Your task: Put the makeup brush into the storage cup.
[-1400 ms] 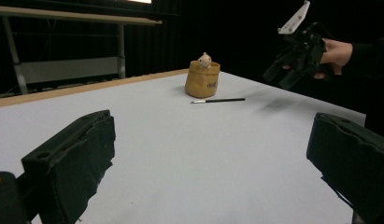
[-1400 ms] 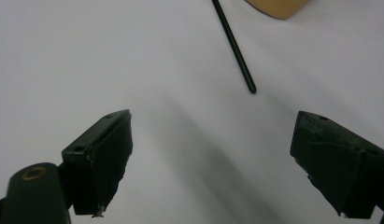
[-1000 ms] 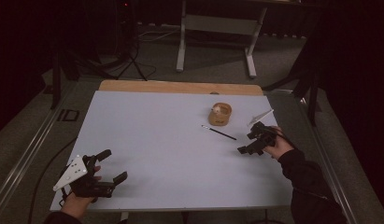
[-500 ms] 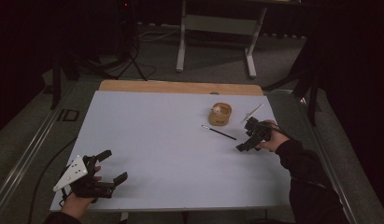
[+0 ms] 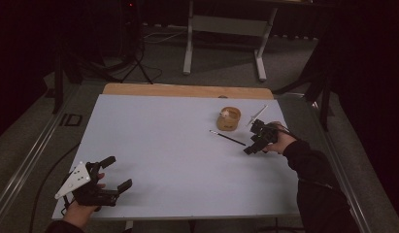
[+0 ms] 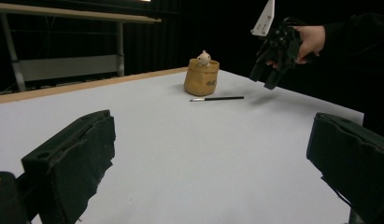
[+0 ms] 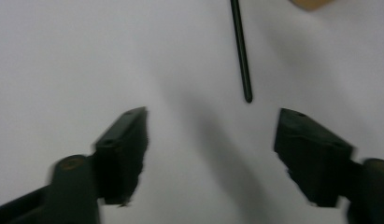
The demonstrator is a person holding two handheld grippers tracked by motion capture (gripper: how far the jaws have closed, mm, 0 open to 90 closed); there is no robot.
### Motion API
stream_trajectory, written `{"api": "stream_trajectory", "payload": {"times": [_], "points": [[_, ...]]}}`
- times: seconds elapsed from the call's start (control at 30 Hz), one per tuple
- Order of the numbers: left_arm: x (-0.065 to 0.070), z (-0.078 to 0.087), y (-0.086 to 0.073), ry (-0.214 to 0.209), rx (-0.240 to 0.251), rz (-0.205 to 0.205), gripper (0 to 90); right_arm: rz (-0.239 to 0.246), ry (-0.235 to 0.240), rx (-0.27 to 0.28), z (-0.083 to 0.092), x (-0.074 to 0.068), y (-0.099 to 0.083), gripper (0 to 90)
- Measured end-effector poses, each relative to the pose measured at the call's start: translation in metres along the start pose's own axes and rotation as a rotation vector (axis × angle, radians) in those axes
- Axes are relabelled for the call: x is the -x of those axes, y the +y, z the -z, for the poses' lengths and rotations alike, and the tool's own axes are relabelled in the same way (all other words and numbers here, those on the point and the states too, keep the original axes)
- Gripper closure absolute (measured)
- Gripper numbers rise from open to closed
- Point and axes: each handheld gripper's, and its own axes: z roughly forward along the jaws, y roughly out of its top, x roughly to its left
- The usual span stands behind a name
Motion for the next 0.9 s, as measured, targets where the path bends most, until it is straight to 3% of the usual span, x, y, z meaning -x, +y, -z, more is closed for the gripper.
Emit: {"api": "stream_trajectory", "payload": {"times": [0.33, 0.37, 0.9], "points": [[0.000, 0.000, 0.000, 0.001, -0.004, -0.001, 1.5, 0.059, -0.012, 0.000, 0.002, 0.003, 0.013, 41.6], [0.000, 0.000, -0.001, 0.004, -0.005, -0.001, 1.5, 0.066, -0.003, -0.004, 0.002, 0.005, 0.016, 46.3], [0.001, 0.001, -0.001, 0.003, -0.004, -0.006, 1.5, 0.131, -0.012, -0.042, -0.015, 0.006, 0.043, 61.2]]}}
